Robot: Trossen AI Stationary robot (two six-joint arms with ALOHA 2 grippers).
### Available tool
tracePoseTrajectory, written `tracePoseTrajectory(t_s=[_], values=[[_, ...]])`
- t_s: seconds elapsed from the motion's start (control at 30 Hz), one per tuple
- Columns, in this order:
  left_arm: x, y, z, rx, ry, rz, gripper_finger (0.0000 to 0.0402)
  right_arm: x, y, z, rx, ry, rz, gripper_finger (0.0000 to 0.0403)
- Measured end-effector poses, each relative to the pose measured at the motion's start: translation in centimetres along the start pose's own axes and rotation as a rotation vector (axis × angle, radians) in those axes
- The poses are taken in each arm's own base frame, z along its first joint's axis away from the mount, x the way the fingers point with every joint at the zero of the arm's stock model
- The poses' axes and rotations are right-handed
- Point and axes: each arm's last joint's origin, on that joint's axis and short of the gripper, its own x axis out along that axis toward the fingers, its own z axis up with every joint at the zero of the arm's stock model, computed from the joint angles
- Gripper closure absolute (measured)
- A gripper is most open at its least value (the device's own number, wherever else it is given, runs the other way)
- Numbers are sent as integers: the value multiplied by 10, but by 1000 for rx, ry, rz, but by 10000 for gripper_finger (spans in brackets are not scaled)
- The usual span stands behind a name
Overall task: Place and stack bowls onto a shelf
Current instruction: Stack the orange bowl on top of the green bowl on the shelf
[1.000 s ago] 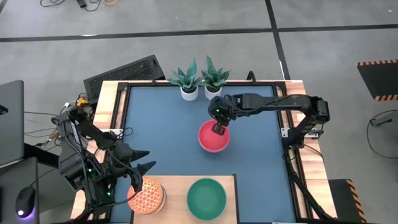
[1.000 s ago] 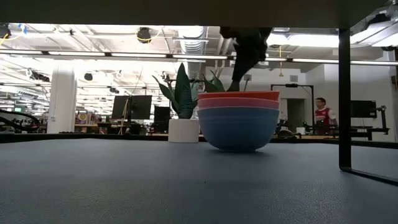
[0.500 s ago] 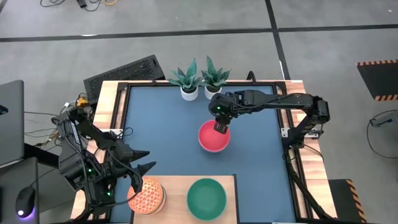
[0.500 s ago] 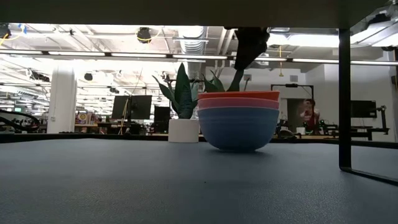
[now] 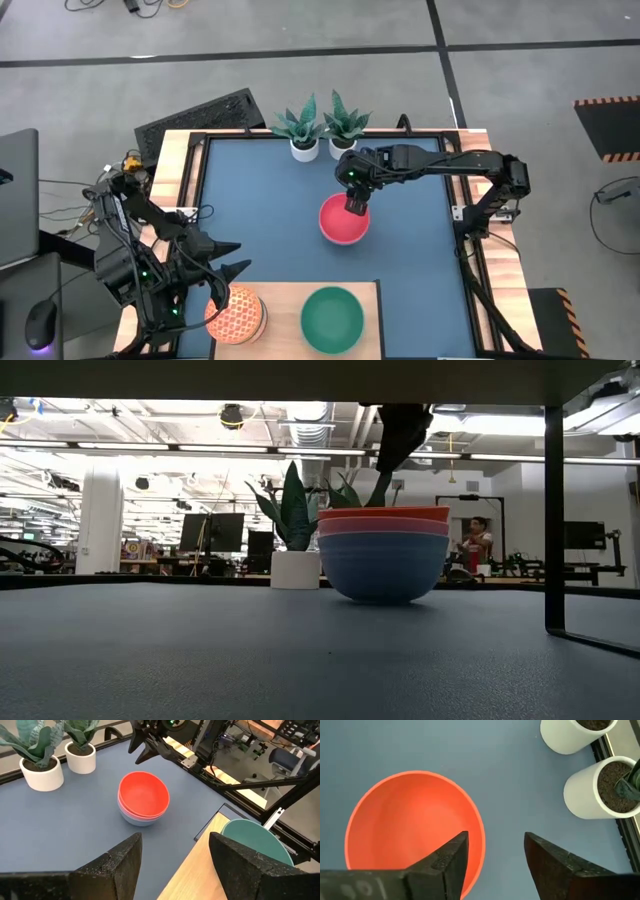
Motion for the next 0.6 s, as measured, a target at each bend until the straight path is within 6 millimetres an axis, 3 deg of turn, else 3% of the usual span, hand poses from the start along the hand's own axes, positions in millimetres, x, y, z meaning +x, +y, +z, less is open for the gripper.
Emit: tracePoseTrajectory(t_s=[0.27, 0.6], values=[[0, 0, 0, -3, 0, -1, 187, 1, 0, 0, -35, 2, 18, 188], [0, 0, 0, -5, -11, -1, 187, 34, -1, 1, -38, 91, 7, 188]])
